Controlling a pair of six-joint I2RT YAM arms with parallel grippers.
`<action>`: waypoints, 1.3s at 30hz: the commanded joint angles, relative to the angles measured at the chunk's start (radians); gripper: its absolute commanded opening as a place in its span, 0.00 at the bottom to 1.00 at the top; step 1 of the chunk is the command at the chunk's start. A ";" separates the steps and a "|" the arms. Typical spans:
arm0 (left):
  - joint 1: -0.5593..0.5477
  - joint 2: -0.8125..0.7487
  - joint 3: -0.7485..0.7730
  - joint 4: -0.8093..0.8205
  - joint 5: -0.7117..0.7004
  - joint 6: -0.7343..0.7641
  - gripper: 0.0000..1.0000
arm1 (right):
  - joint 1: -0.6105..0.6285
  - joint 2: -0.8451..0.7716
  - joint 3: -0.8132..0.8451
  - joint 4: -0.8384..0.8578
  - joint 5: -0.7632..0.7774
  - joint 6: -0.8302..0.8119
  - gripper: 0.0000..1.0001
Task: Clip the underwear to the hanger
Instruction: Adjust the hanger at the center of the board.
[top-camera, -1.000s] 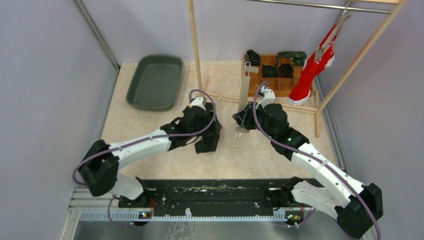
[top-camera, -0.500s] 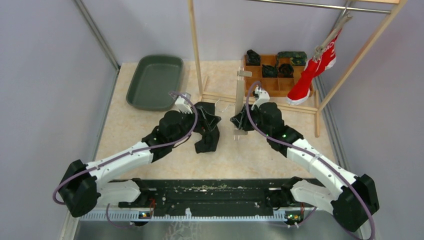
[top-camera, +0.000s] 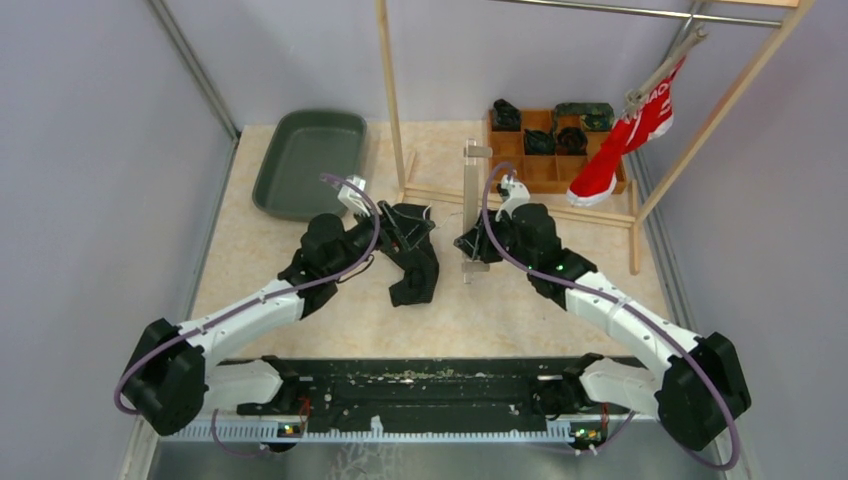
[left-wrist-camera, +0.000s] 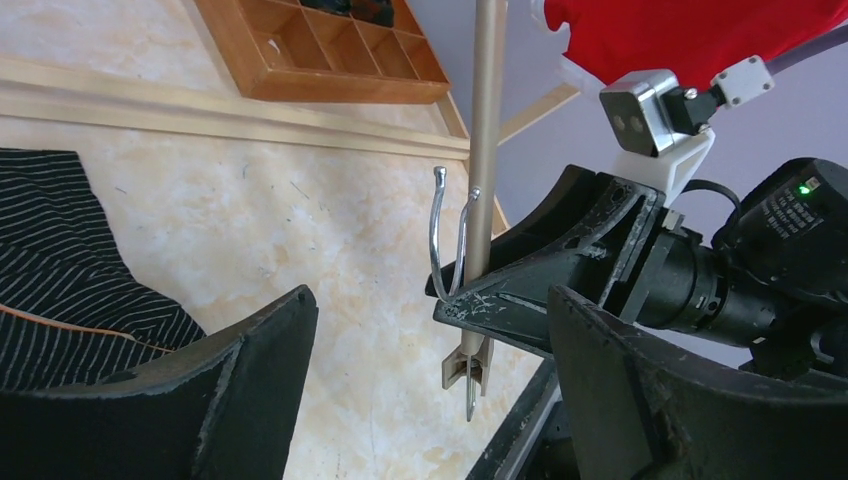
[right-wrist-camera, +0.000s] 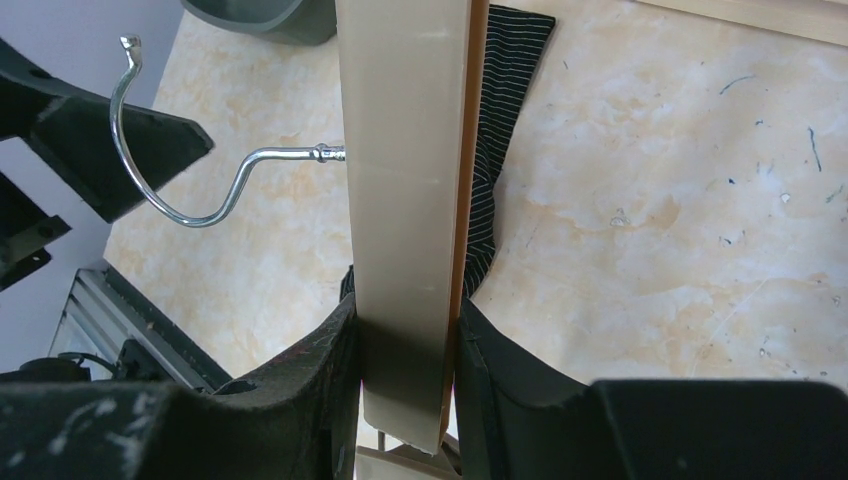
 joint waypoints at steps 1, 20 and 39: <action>0.009 0.059 0.033 0.081 0.088 -0.028 0.88 | -0.005 0.011 0.010 0.102 -0.040 -0.026 0.00; 0.020 0.135 0.088 0.127 0.102 -0.042 0.49 | -0.005 0.101 0.026 0.151 -0.118 -0.026 0.00; 0.017 0.128 0.214 -0.171 -0.030 -0.043 0.00 | -0.005 0.149 0.097 0.159 -0.128 -0.034 0.12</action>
